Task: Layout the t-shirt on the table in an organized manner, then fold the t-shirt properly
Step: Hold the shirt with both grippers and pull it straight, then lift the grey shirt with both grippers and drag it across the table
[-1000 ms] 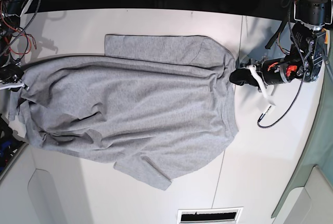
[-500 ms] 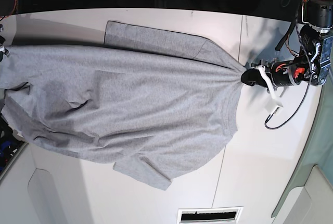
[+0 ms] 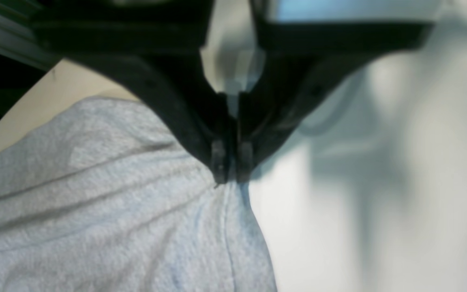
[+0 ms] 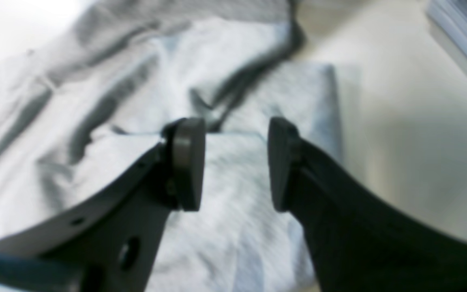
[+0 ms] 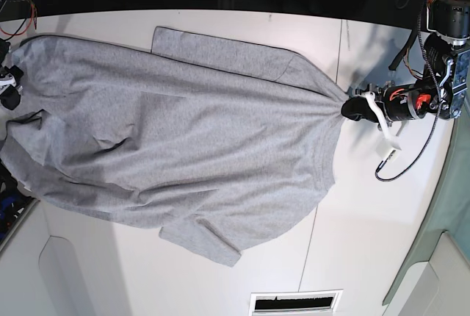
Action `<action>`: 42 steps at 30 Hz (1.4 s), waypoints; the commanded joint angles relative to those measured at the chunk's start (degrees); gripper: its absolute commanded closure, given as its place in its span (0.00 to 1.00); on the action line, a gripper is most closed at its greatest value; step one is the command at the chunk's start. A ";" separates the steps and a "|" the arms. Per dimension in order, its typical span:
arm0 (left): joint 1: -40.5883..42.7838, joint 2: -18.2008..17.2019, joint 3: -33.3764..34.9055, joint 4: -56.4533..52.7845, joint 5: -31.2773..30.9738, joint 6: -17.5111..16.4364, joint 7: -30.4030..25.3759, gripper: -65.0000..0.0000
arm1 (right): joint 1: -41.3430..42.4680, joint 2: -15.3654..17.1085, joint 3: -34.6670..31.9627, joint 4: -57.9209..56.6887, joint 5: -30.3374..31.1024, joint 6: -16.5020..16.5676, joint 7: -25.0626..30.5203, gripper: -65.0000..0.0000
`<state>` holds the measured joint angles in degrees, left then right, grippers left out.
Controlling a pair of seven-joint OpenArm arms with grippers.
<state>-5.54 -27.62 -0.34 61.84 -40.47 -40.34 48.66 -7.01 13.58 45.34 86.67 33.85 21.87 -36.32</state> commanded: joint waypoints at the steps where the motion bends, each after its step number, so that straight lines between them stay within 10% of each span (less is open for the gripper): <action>1: -0.50 -0.81 -0.11 0.37 -0.17 0.34 1.07 1.00 | 1.14 0.98 0.28 1.01 1.62 0.68 0.55 0.61; 4: -1.55 -0.83 -0.11 0.42 -2.73 0.34 1.40 0.95 | 2.51 0.66 0.17 0.98 2.01 1.55 -0.72 0.69; 7: -3.28 -0.83 -0.11 0.50 -4.24 0.34 2.71 0.90 | 2.51 0.68 0.17 0.98 1.75 1.53 -0.90 1.00; 16: -8.37 -0.79 -0.11 0.50 -6.14 0.34 5.29 0.79 | 2.51 0.66 -0.39 0.98 1.07 1.84 -1.11 1.00; 24: -9.75 1.84 0.04 0.50 0.83 1.73 -3.30 0.80 | 2.40 0.52 -10.23 0.96 -1.79 2.95 -0.74 1.00; 31: -10.08 2.12 0.04 0.50 6.69 3.74 -3.21 0.80 | 2.71 0.70 -12.24 0.96 -11.61 -2.54 4.87 1.00; 42: -9.53 -3.80 0.04 0.50 -2.32 1.97 0.11 0.56 | 2.73 0.85 -11.85 0.92 -13.20 -2.12 6.34 1.00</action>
<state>-13.85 -30.52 -0.01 61.65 -41.58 -37.76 49.45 -4.91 13.50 33.26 86.67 20.08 19.46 -31.46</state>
